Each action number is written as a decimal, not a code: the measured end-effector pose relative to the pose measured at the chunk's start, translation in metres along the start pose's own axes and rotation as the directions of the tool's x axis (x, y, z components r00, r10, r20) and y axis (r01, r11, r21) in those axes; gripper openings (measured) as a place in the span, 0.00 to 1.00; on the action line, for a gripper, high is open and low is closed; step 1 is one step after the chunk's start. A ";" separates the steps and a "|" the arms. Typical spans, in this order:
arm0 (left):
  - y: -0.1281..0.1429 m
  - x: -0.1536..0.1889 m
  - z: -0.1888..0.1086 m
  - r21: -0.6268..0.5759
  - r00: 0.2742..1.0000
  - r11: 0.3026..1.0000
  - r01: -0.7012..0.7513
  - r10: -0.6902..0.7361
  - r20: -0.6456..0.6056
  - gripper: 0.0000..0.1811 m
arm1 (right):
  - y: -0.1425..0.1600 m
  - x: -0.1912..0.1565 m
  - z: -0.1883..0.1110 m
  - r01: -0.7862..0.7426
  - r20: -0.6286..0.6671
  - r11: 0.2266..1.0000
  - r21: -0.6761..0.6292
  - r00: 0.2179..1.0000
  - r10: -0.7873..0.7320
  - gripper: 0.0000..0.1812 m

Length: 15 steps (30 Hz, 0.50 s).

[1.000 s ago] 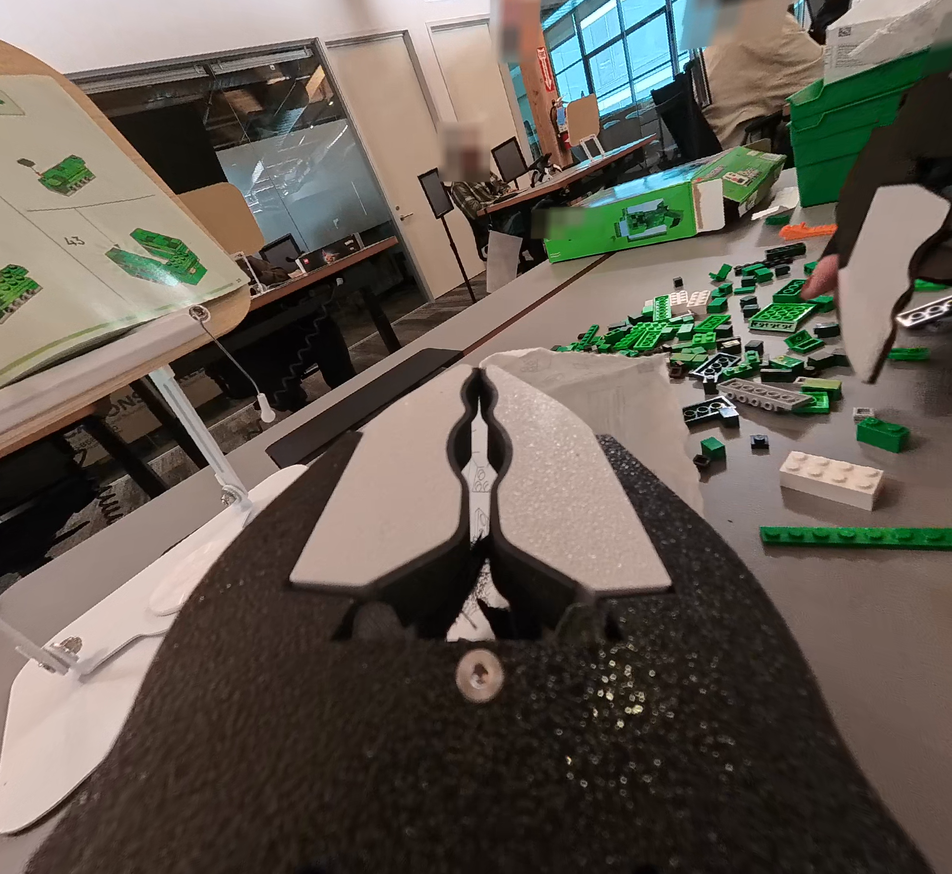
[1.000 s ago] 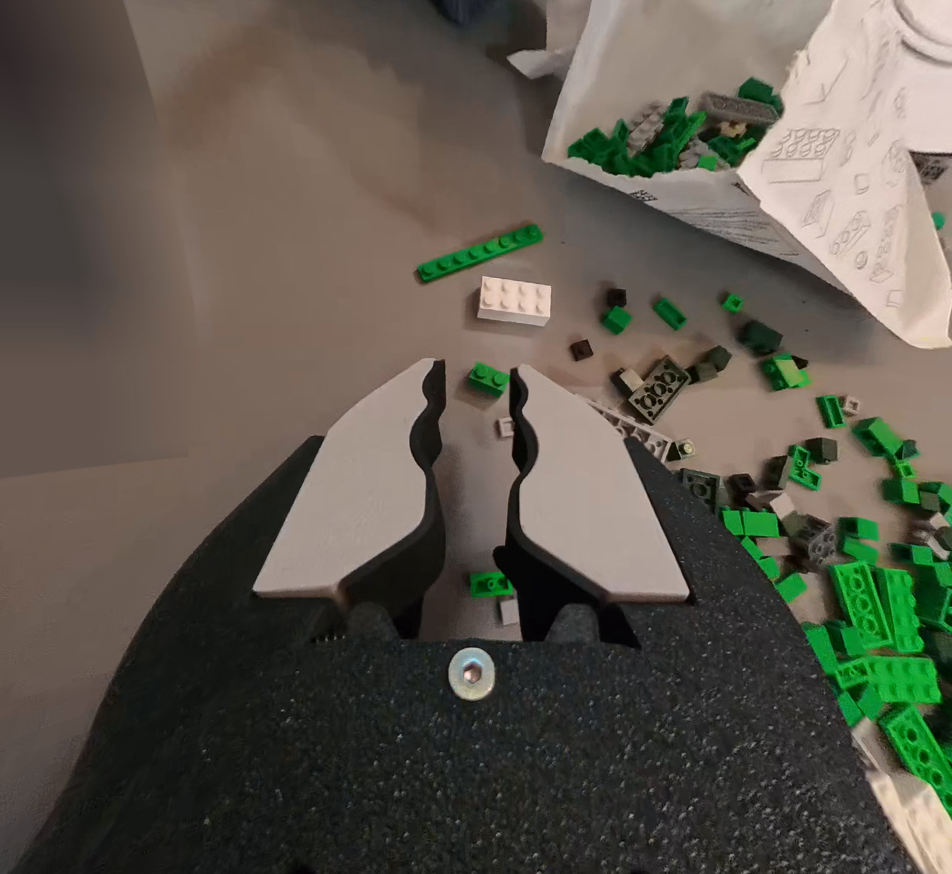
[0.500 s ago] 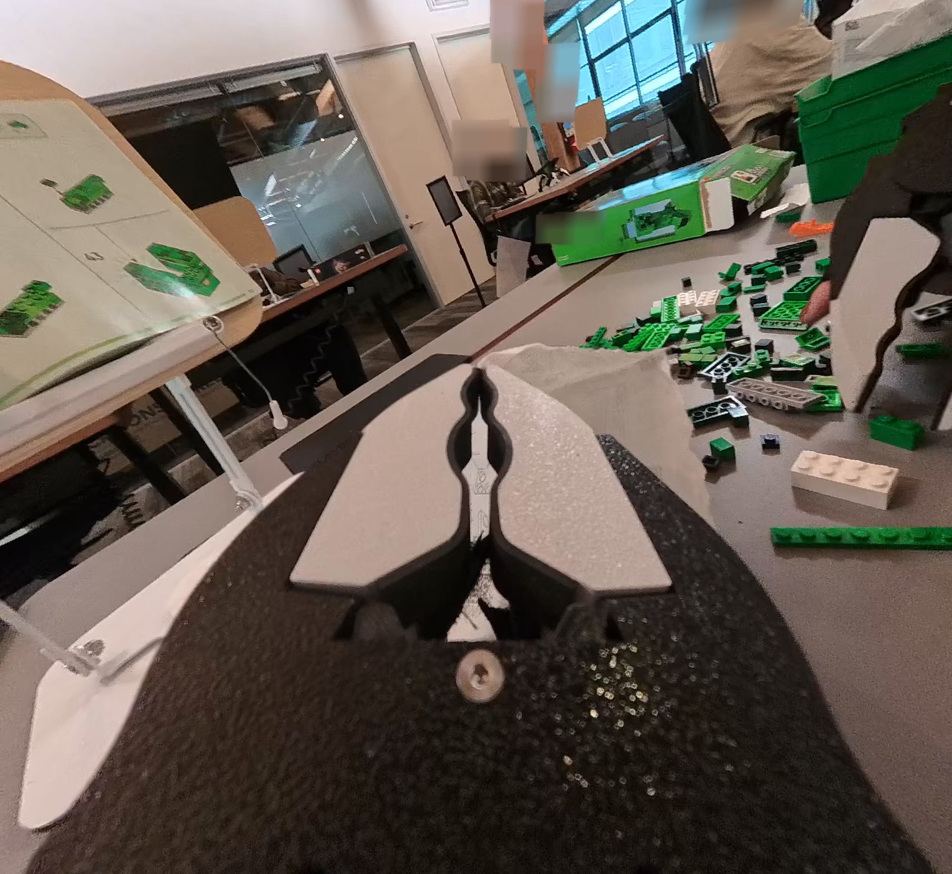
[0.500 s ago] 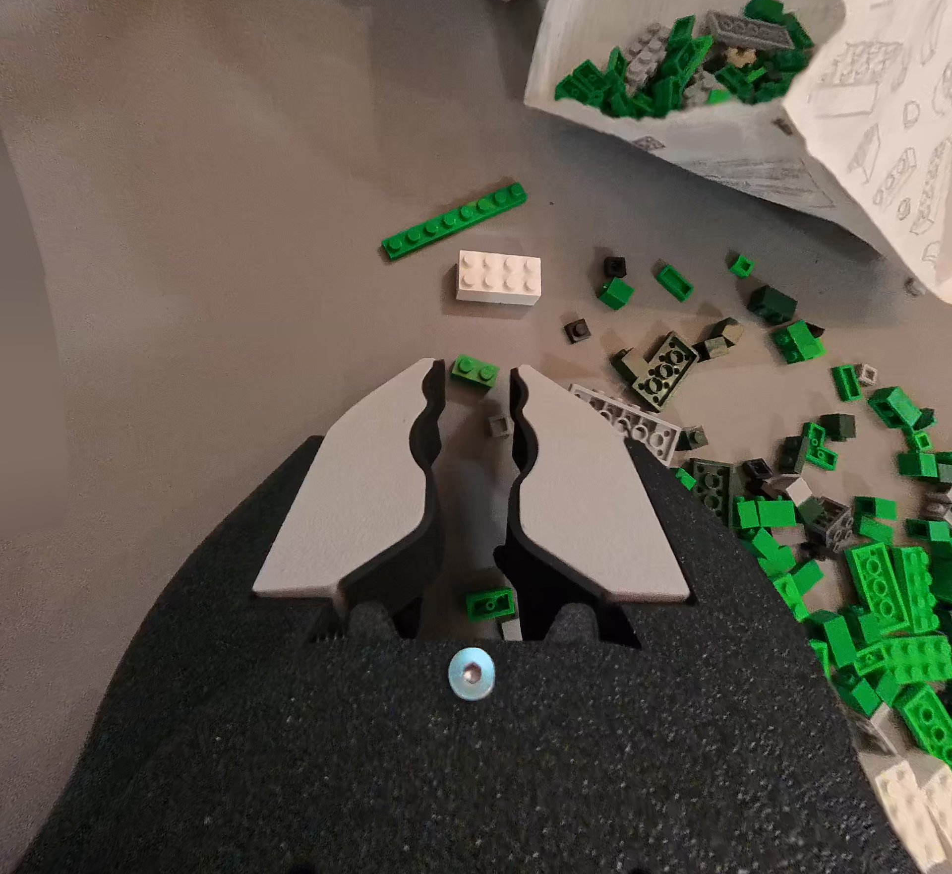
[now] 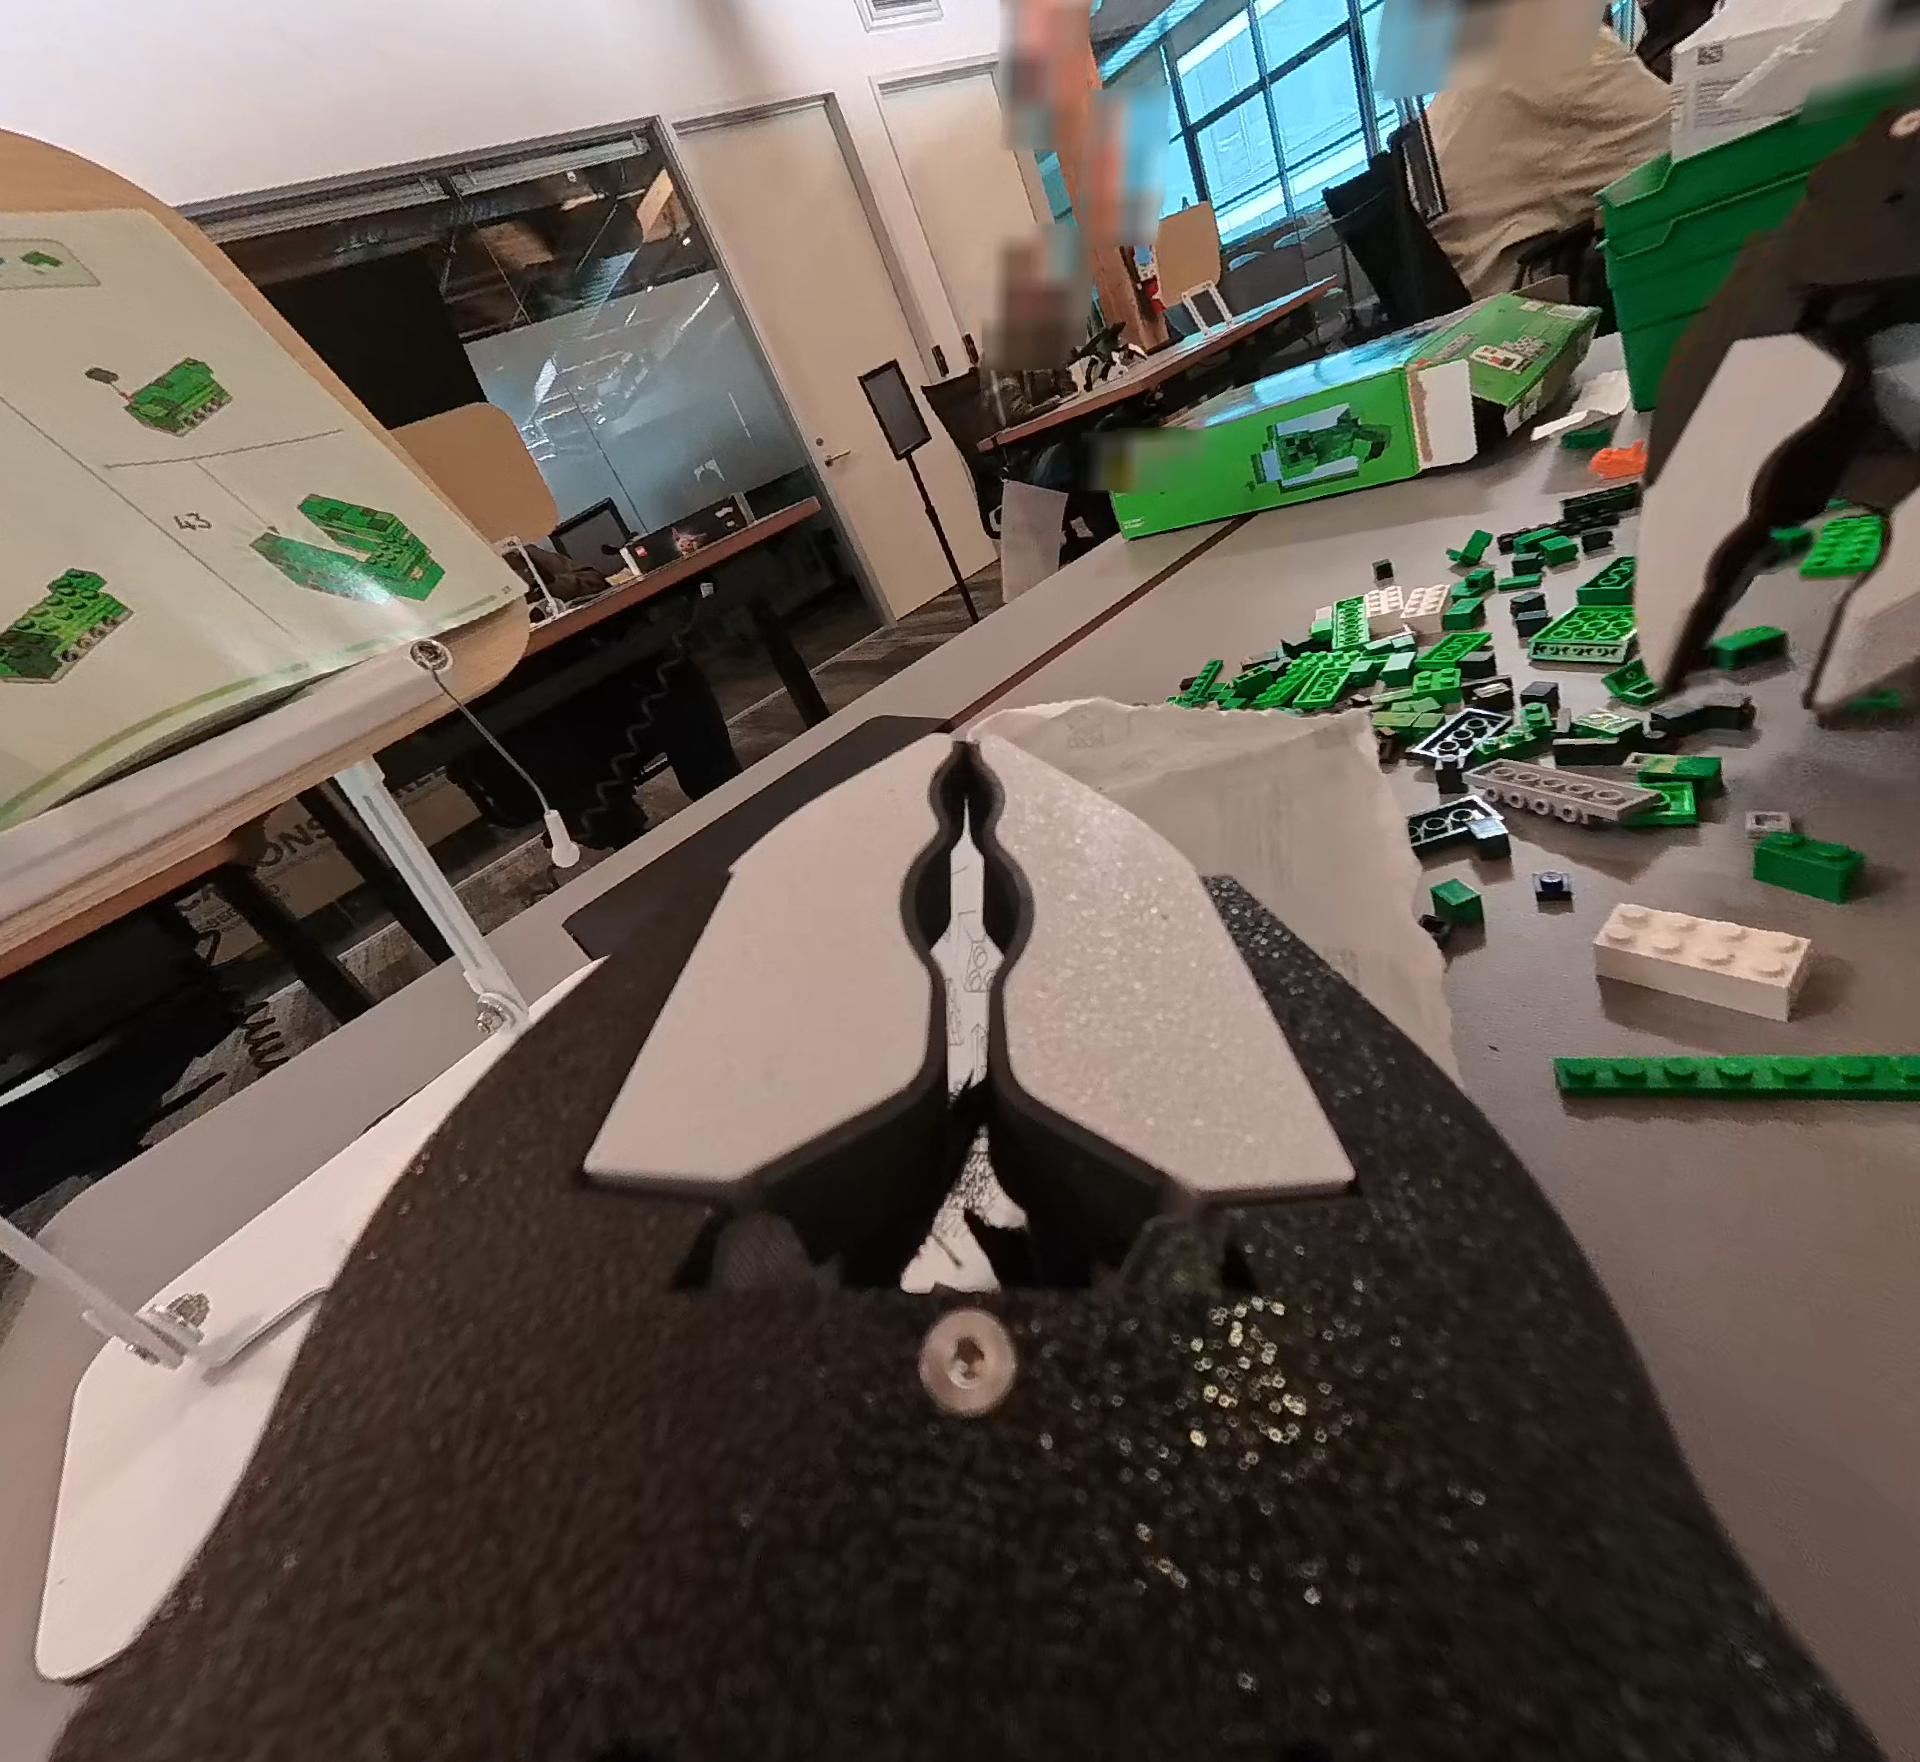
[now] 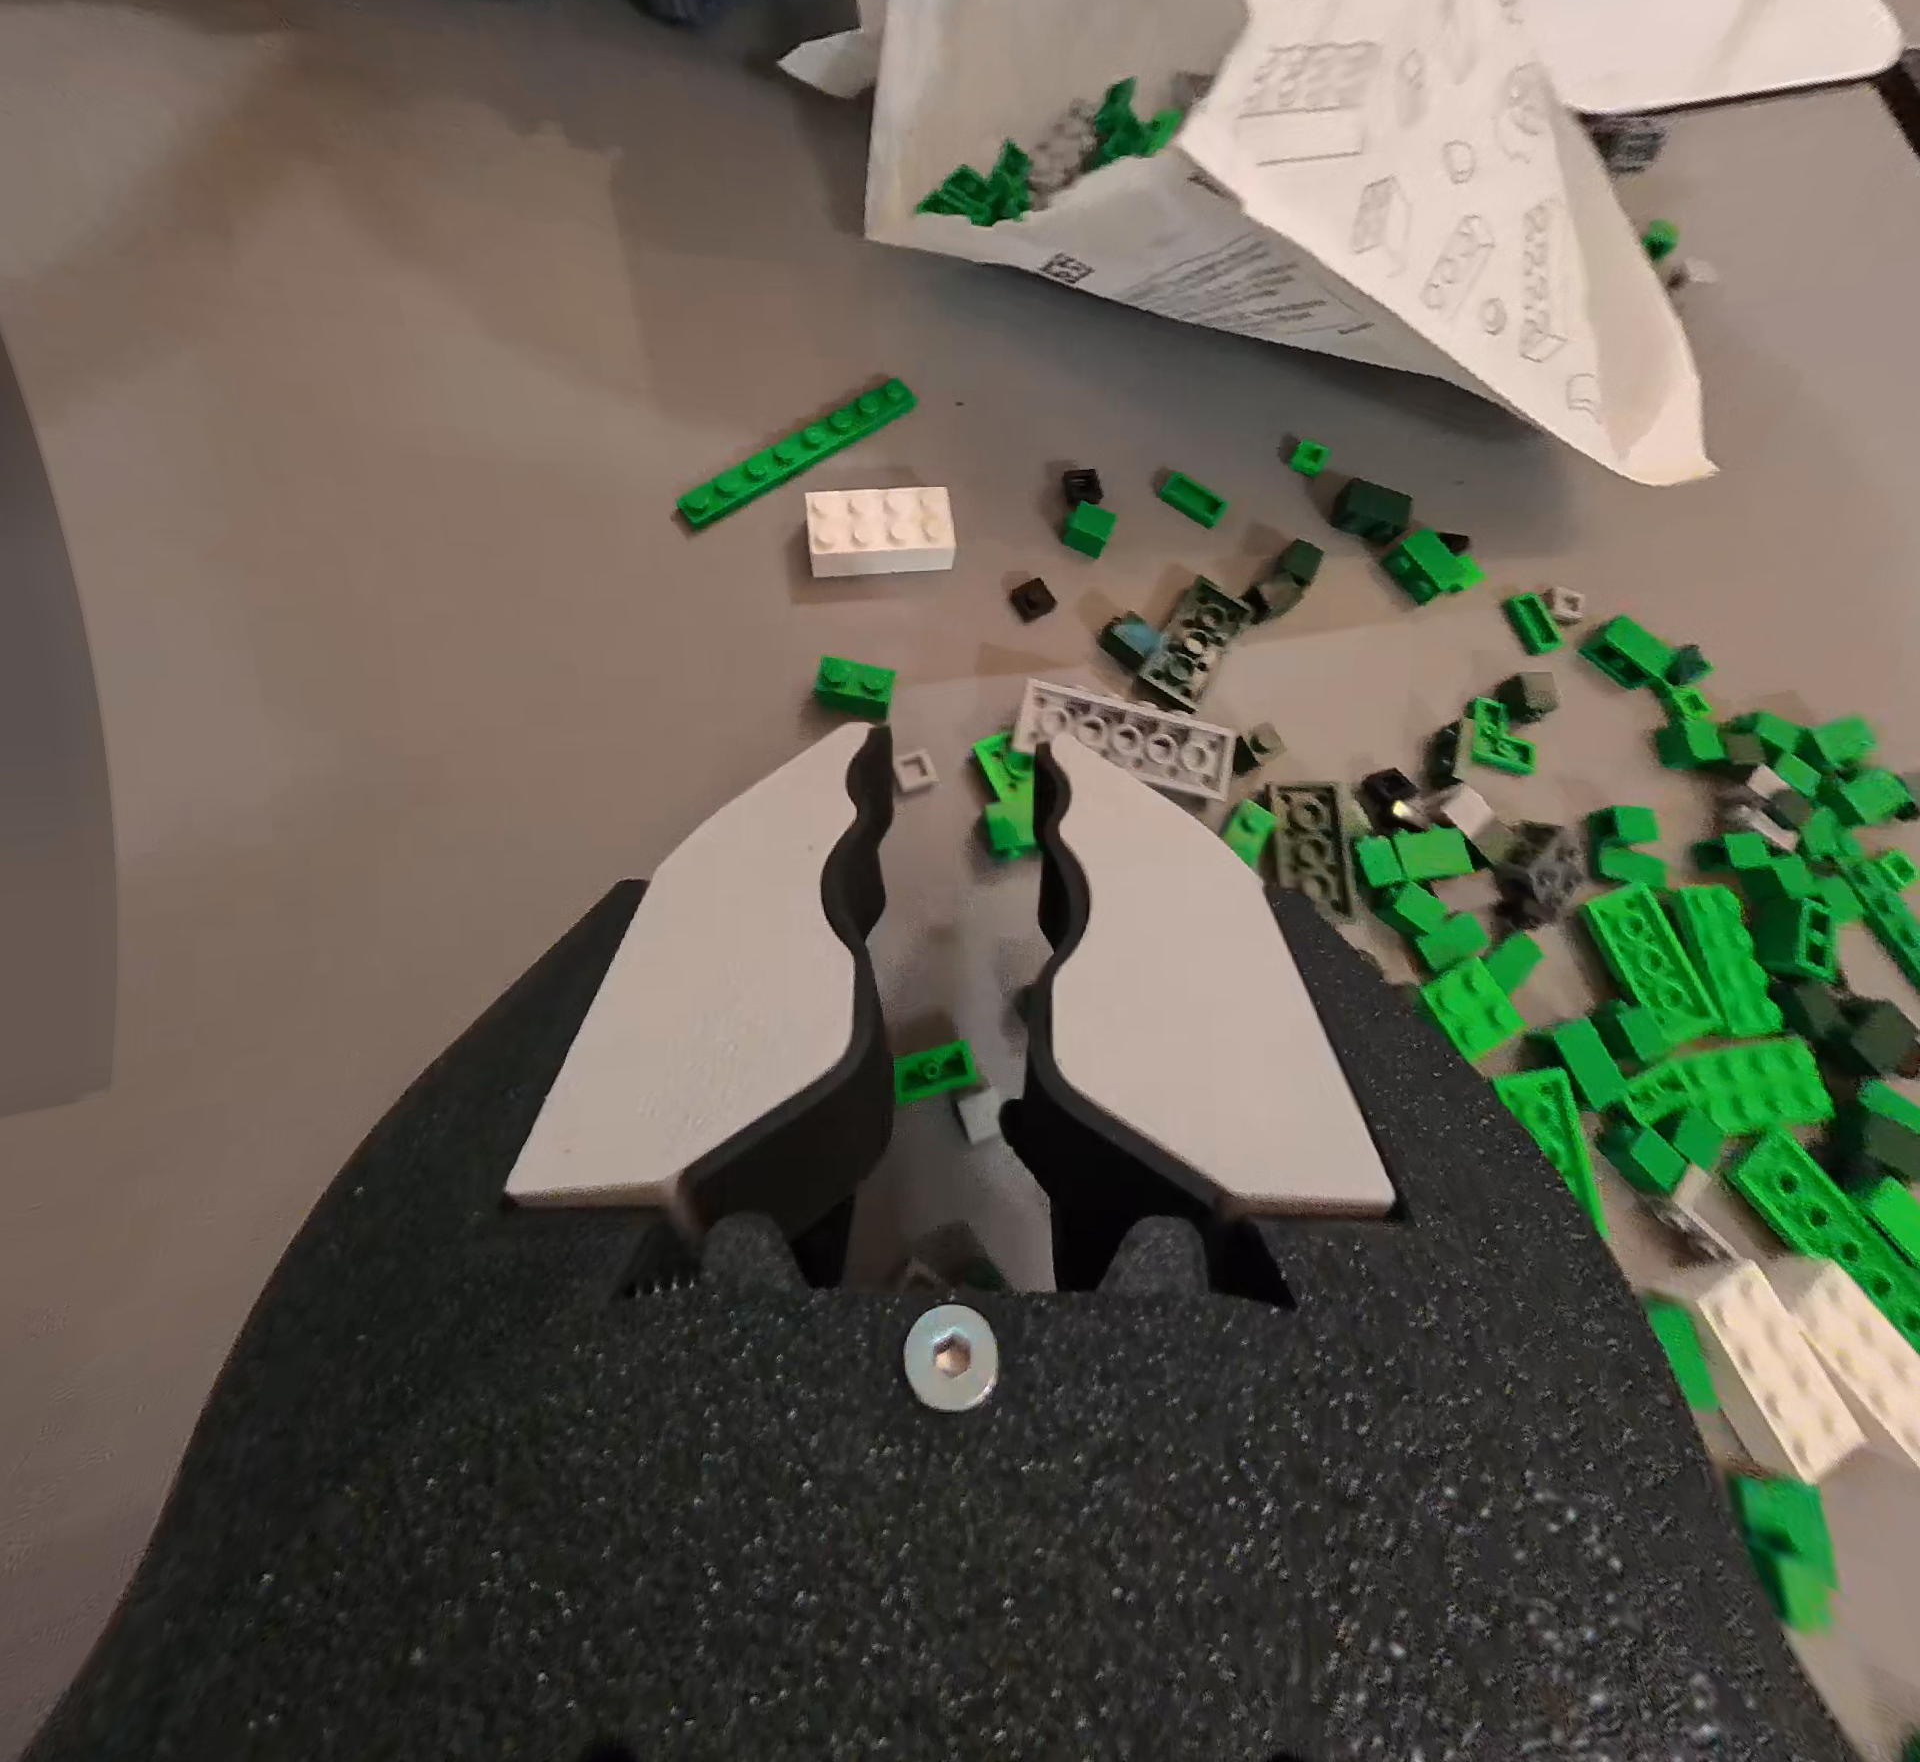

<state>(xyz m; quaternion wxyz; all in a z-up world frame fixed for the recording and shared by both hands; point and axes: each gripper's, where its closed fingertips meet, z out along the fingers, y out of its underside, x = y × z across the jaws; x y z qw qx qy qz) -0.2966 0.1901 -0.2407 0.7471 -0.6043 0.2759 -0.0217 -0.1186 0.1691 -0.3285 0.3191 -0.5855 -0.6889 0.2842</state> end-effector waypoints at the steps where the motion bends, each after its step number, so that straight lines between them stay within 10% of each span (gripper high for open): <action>1: 0.000 0.000 0.000 0.000 1.000 1.000 0.000 0.000 0.000 0.00 | 0.001 0.004 -0.004 -0.012 -0.019 1.000 0.007 1.000 0.012 0.14; 15: 0.001 -0.002 0.000 0.001 1.000 1.000 0.009 -0.009 0.006 0.00 | 0.032 0.072 -0.061 -0.021 -0.386 1.000 0.005 0.922 0.021 0.10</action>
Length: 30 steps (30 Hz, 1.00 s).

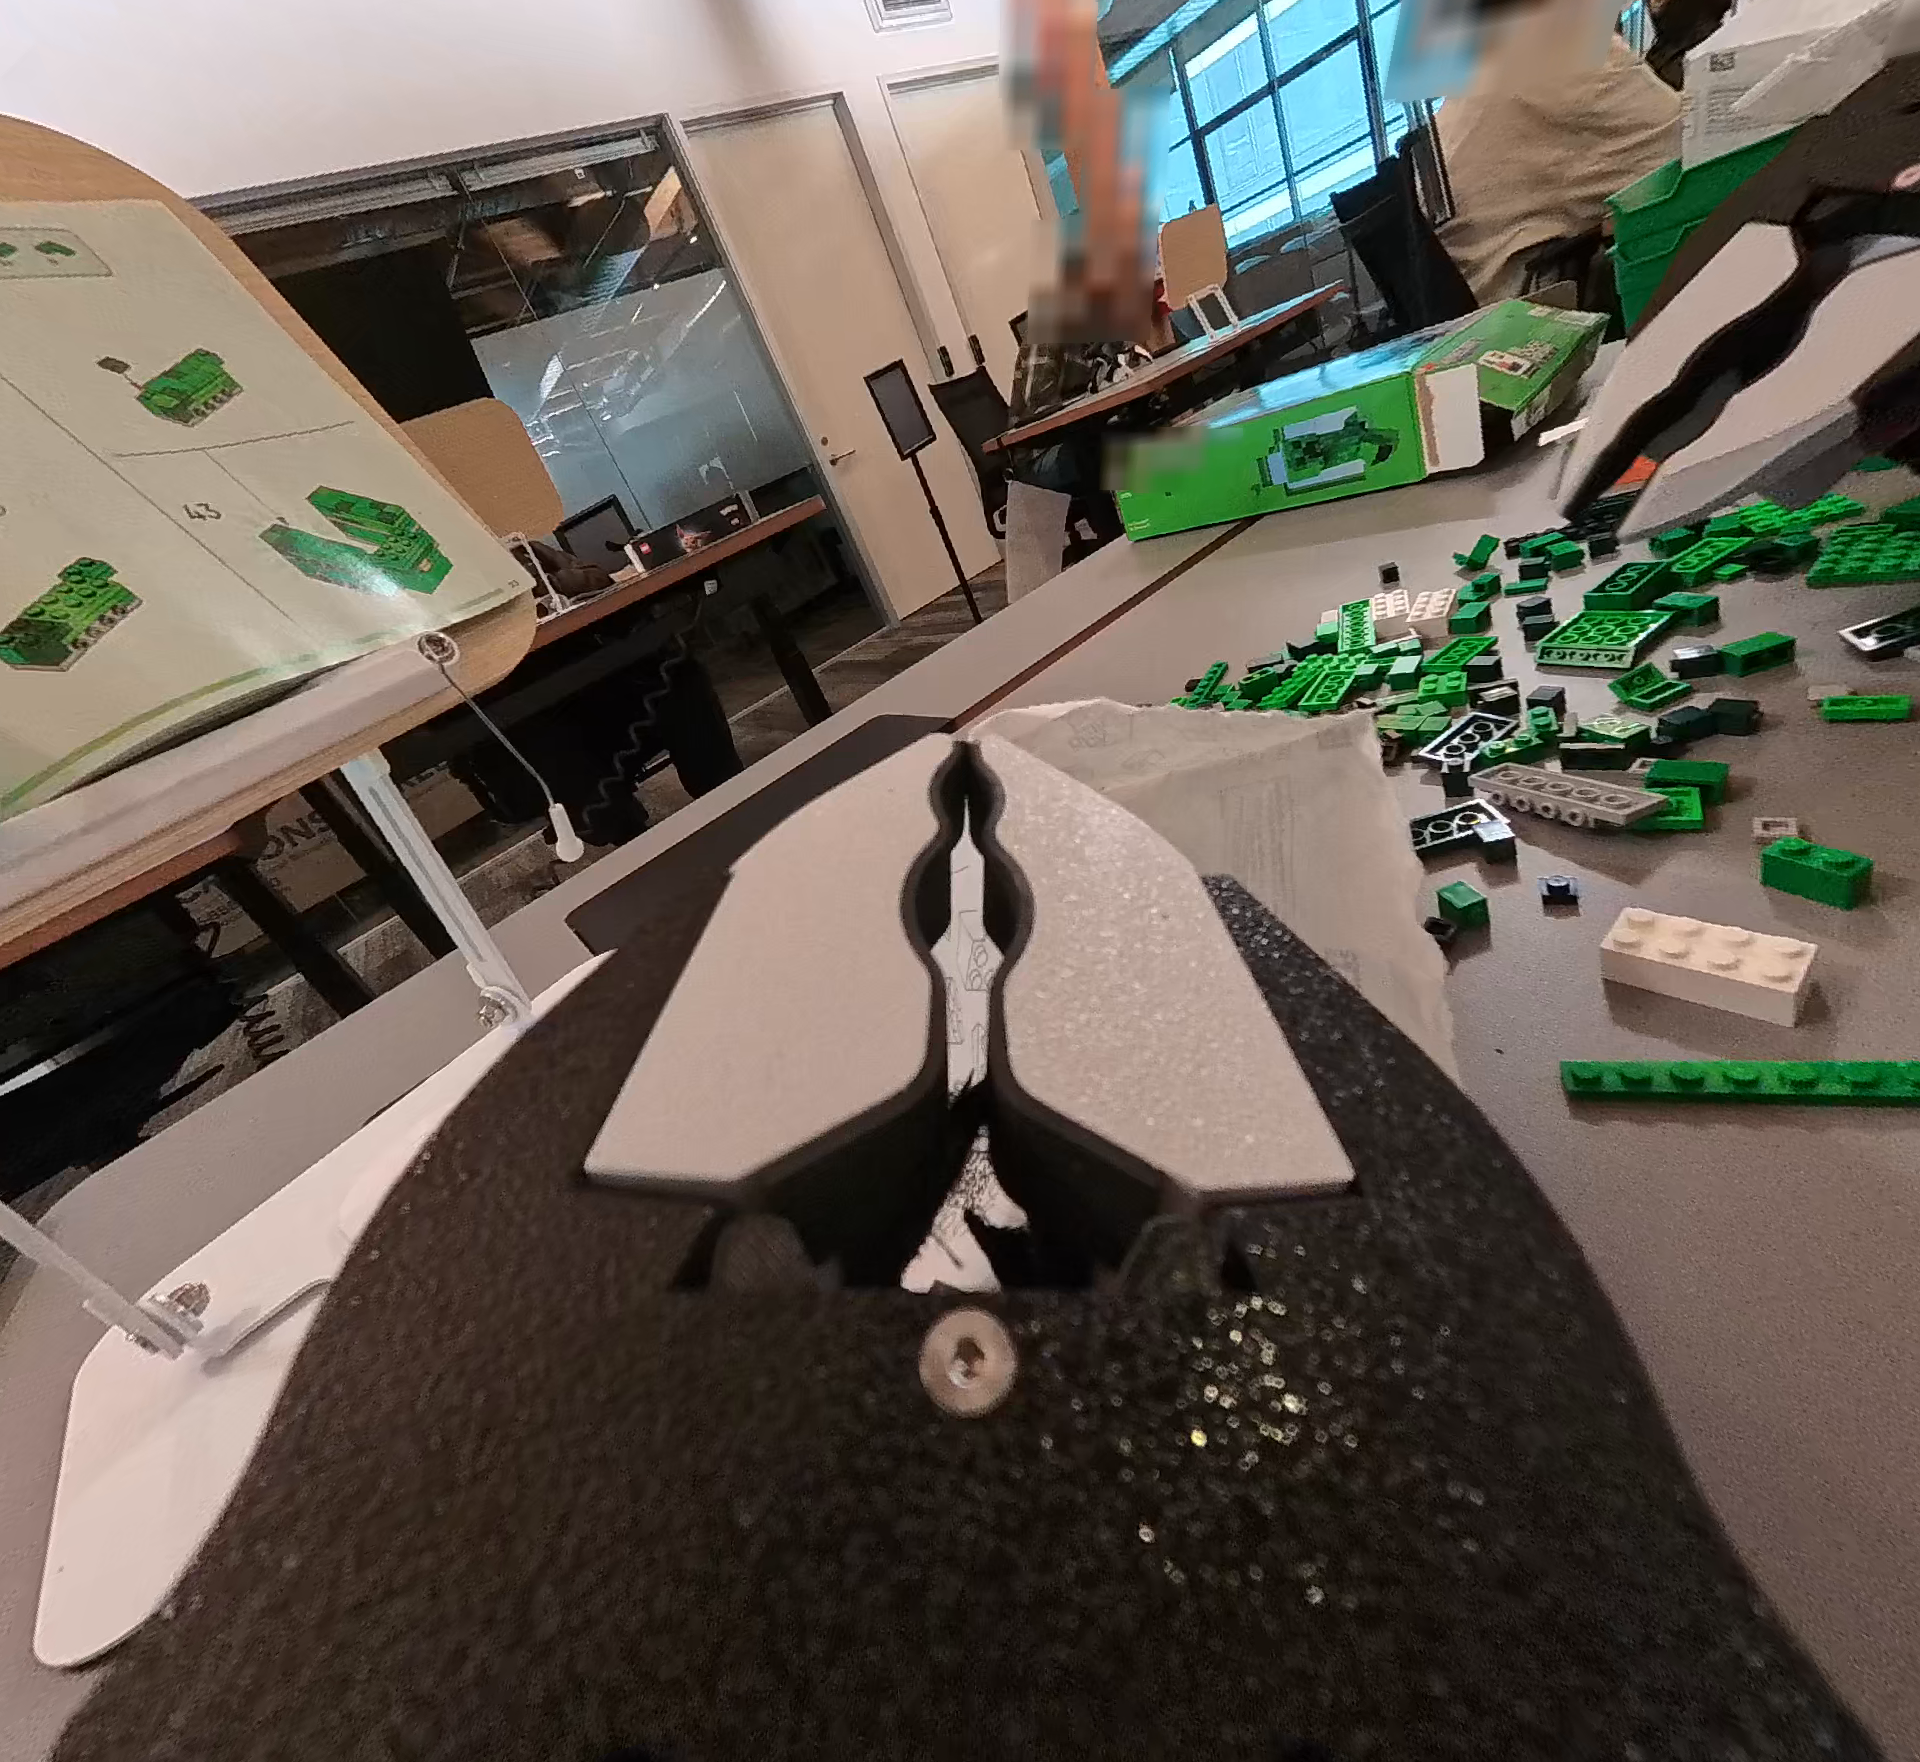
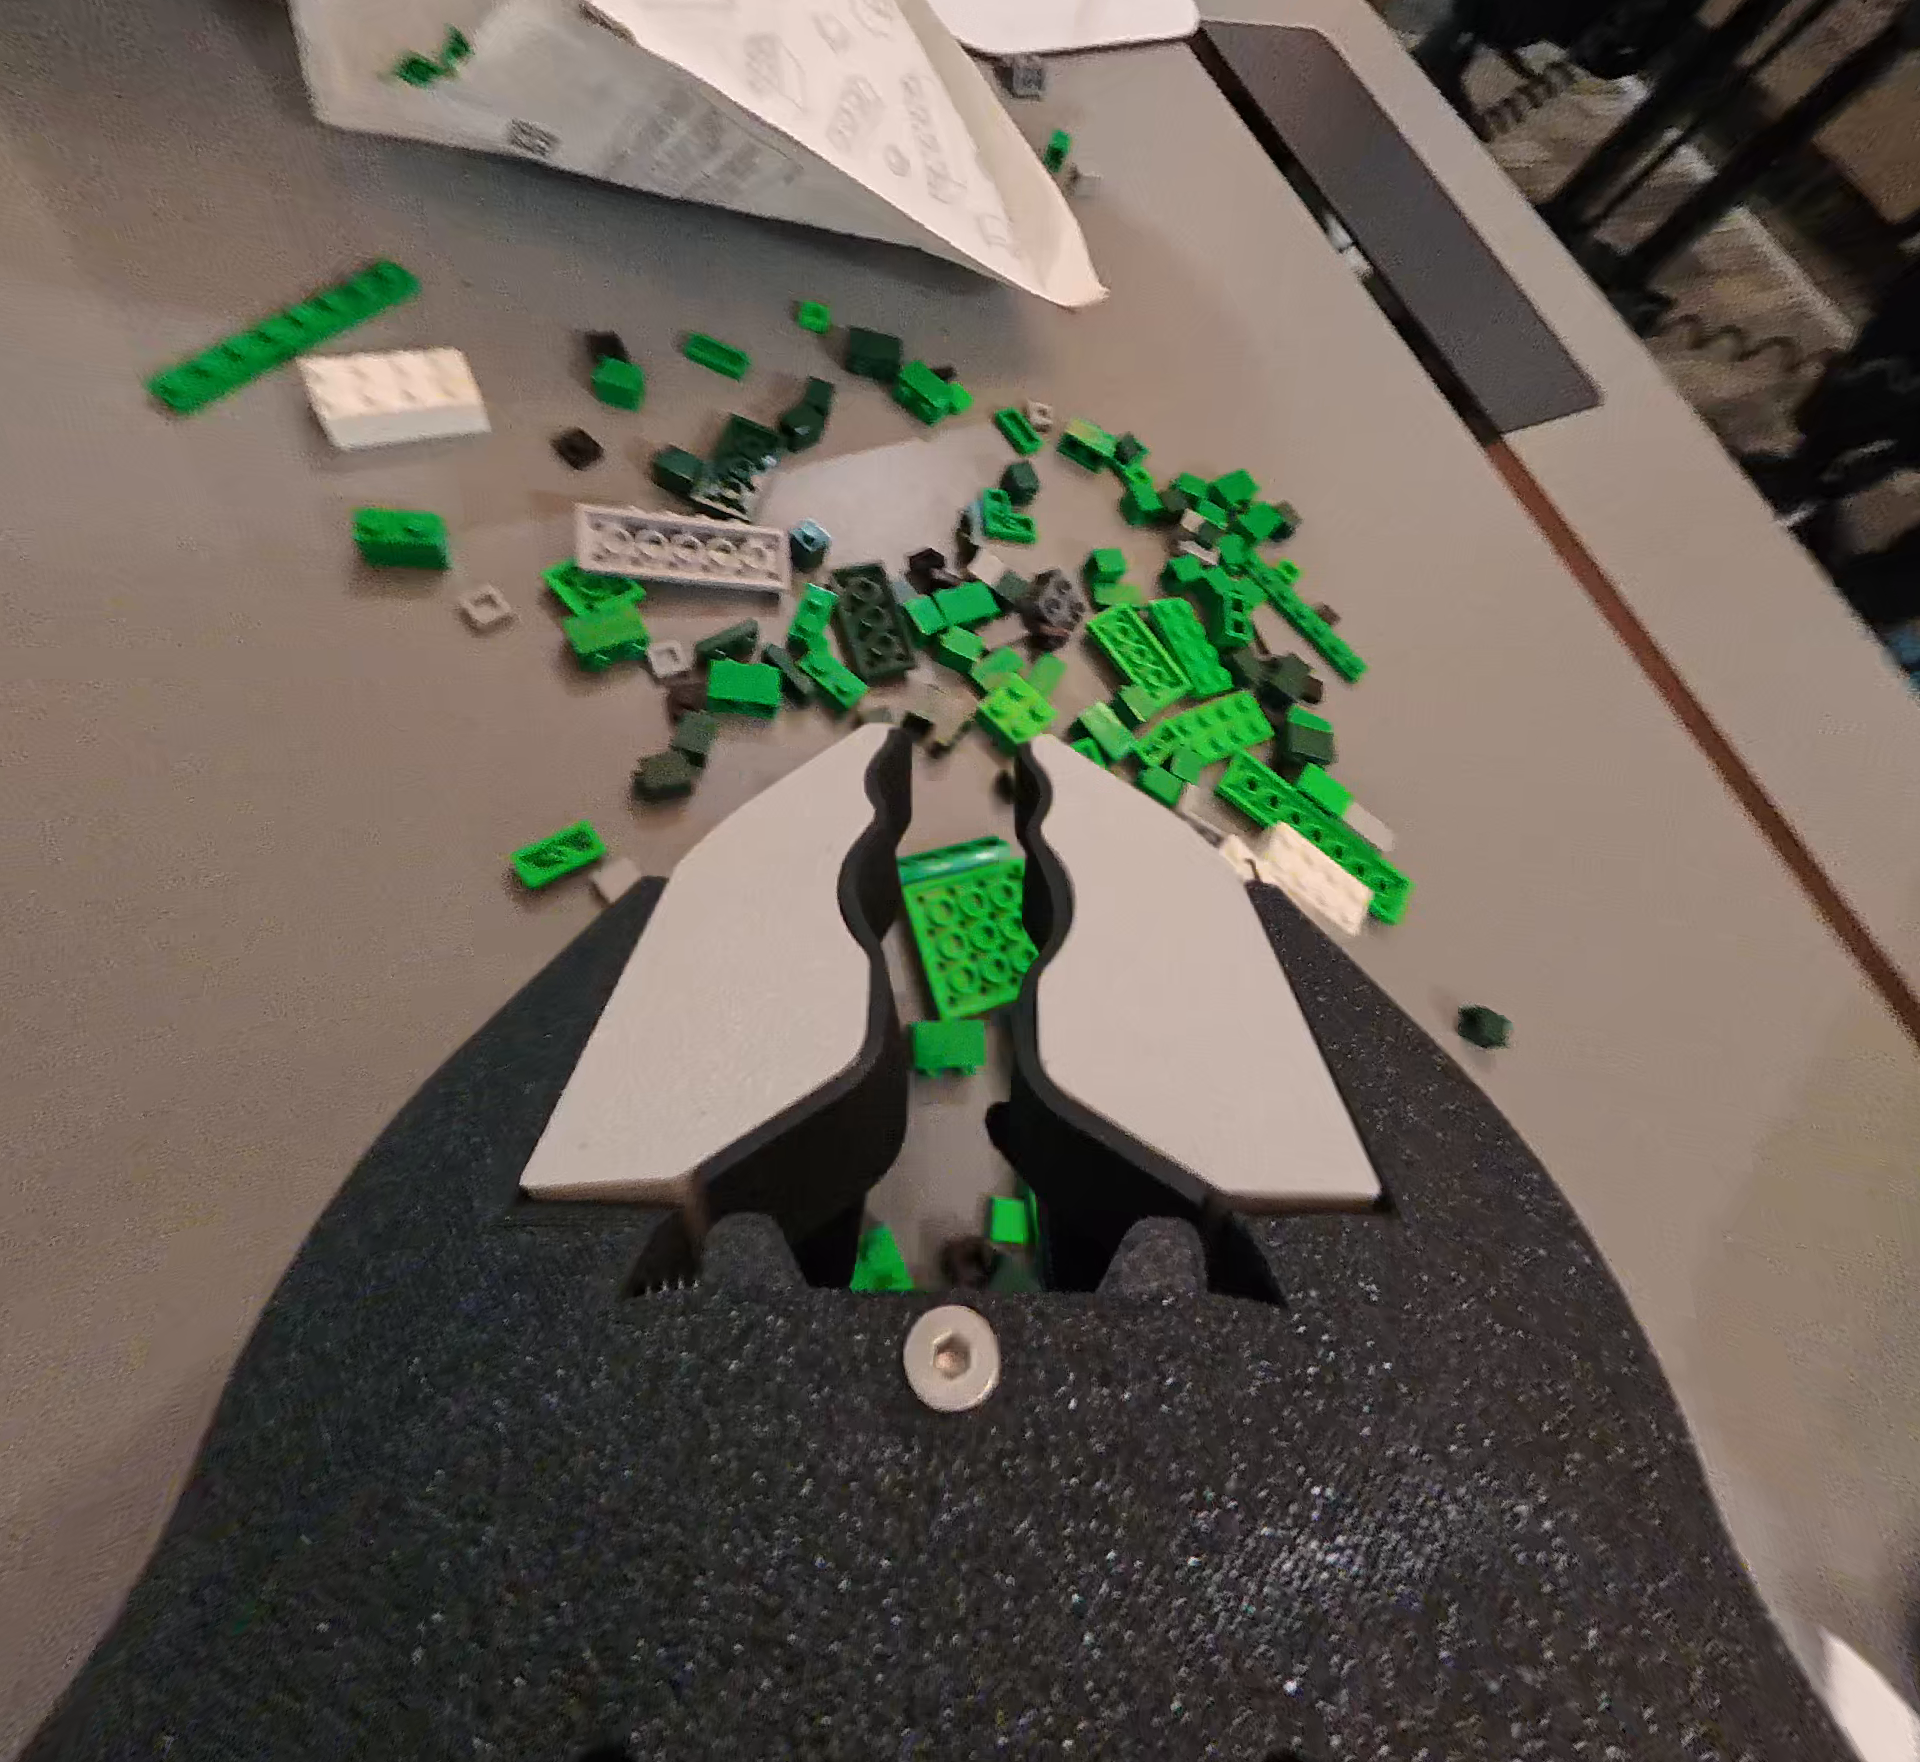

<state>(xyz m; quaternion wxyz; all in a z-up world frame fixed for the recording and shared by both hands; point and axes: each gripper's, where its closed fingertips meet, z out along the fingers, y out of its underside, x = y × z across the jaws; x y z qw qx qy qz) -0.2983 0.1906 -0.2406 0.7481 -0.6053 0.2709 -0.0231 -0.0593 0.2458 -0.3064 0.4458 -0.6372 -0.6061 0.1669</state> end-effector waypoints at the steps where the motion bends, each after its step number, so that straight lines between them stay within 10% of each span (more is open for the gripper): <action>1: 0.000 0.000 0.000 -0.001 1.000 1.000 0.001 -0.001 -0.002 0.00 | 0.002 0.003 0.000 0.028 -0.028 1.000 -0.014 0.999 -0.028 0.10; 20: 0.000 -0.001 0.000 0.001 1.000 1.000 -0.003 0.003 0.010 0.00 | 0.006 0.011 0.000 0.001 -0.067 1.000 -0.015 0.998 -0.002 0.00; 30: 0.002 -0.028 -0.007 -0.011 0.988 1.000 0.028 -0.026 0.153 0.00 | -0.057 -0.041 0.059 0.063 0.278 0.996 0.069 0.957 -0.079 0.07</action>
